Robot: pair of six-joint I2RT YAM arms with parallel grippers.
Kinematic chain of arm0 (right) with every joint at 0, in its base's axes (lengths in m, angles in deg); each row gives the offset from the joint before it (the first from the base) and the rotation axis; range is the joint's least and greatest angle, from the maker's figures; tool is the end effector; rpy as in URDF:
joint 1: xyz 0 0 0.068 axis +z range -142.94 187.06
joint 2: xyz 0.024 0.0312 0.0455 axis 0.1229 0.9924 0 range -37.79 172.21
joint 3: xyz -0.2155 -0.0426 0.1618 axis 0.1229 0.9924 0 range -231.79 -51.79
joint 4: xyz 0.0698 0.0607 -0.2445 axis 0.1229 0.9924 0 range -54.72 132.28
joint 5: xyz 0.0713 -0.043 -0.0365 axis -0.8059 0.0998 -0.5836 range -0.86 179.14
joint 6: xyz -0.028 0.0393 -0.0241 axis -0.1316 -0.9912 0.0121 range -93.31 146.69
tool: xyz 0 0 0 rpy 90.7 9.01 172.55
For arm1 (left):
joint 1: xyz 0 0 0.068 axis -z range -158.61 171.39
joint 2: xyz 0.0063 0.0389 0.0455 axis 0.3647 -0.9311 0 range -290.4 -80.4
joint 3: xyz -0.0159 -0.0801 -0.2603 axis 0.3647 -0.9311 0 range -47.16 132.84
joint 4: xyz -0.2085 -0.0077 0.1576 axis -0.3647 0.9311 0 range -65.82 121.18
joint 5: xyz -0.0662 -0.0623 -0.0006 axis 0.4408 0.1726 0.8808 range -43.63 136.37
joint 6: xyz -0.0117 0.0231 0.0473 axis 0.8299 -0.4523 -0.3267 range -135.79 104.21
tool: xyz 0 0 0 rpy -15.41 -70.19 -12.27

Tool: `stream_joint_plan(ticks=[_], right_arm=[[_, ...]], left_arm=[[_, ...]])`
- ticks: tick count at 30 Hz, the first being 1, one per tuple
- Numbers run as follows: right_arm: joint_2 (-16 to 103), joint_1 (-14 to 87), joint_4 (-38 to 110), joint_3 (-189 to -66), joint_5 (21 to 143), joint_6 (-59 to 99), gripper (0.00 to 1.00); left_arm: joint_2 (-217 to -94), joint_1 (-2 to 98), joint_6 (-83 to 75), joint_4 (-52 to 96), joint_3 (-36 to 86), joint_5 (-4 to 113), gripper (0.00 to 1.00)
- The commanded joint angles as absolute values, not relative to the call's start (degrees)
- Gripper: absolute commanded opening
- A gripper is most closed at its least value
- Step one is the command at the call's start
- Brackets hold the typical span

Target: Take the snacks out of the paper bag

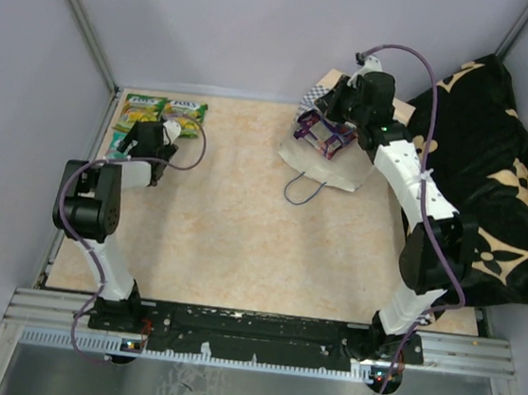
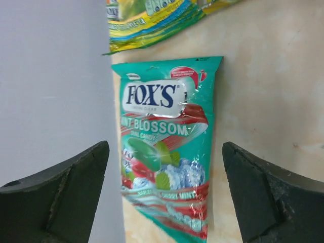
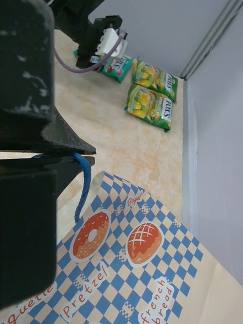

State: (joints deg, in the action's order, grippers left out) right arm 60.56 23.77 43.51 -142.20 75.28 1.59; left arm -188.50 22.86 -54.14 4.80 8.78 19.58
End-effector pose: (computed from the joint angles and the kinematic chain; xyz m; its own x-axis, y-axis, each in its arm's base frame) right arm 0.3935 0.1271 0.3700 -0.4534 0.2940 -0.8414 -0.3393 0.8160 0.4679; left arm 0.3890 0.0062 0.1505 -0.6453 0.5706 -0.5080 0.0565 0.6988 0.7131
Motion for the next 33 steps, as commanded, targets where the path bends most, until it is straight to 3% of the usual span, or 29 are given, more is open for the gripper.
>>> stream_joint_plan(ticks=[1,6,10,12,15,20,23,33], right_arm=[[61.2,23.5,40.1,-146.9,74.8,2.3,0.0],[61.5,23.3,40.6,-147.4,75.2,2.5,0.0],[62.1,22.5,40.6,-148.2,73.0,1.7,0.0],[61.9,22.4,40.8,-148.2,73.0,1.6,0.0],[61.4,22.3,41.0,-148.0,73.2,1.6,0.0],[60.0,22.3,42.1,-147.7,74.5,2.3,0.0],[58.9,22.1,42.6,-147.0,75.5,2.9,0.0],[55.3,21.0,42.8,-144.1,76.8,3.1,0.0]], left_arm=[[-182.3,27.5,-53.6,8.7,8.0,13.9,1.0],[-173.1,38.3,-37.3,18.4,13.5,23.8,1.0],[-173.5,43.2,-14.4,24.8,21.1,52.9,1.0],[-175.8,44.6,-1.1,20.8,22.1,66.8,0.94],[-180.0,49.5,16.6,-5.2,15.1,78.0,0.82],[-191.5,56.6,34.2,-33.3,12.2,69.2,0.83],[-198.4,58.4,42.6,-41.8,13.9,59.7,0.83],[-210.3,60.9,46.2,-31.6,30.6,39.2,0.82]])
